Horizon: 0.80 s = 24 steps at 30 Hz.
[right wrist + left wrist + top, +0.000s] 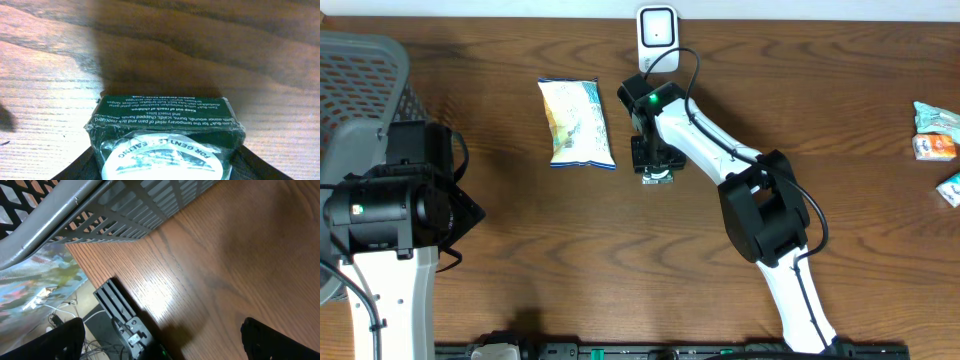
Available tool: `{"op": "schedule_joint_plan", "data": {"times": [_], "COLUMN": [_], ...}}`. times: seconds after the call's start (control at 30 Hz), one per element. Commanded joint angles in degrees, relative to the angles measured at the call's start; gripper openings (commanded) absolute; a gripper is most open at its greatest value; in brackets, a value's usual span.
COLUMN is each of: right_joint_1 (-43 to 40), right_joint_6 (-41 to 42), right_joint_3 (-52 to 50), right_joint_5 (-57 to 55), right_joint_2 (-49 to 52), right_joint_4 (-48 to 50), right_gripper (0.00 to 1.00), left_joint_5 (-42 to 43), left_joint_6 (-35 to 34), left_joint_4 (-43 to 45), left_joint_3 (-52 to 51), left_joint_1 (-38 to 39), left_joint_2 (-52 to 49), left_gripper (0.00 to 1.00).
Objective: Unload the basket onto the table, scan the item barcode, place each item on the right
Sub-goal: 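Hold the green tin under the scanner with the right gripper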
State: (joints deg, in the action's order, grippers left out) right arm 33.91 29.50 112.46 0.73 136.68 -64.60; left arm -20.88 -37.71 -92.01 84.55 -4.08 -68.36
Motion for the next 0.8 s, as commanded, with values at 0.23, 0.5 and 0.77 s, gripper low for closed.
{"op": "schedule_joint_plan", "data": {"times": [0.23, 0.5, 0.77], "right_joint_1": [-2.86, -6.34, -8.63], "right_joint_6": [-8.35, -14.21, -16.74], "right_joint_3": [11.85, 15.39, 15.34], "right_joint_5": [-11.15, -11.76, -11.76], "right_joint_2": [0.50, 0.50, 1.01], "right_joint_4": [4.35, 22.23, 42.71], "right_gripper": [0.55, 0.58, 0.49], "left_joint_5": [-0.17, -0.15, -0.15], "left_joint_6": [-0.74, -0.74, -0.74], "left_joint_4": [-0.31, -0.31, -0.31], "left_joint_3": [0.04, 0.04, 0.04], "left_joint_1": [-0.24, -0.24, -0.24], "left_joint_2": [0.22, 0.22, 0.22], "left_gripper": [0.97, 0.98, 0.98]}}
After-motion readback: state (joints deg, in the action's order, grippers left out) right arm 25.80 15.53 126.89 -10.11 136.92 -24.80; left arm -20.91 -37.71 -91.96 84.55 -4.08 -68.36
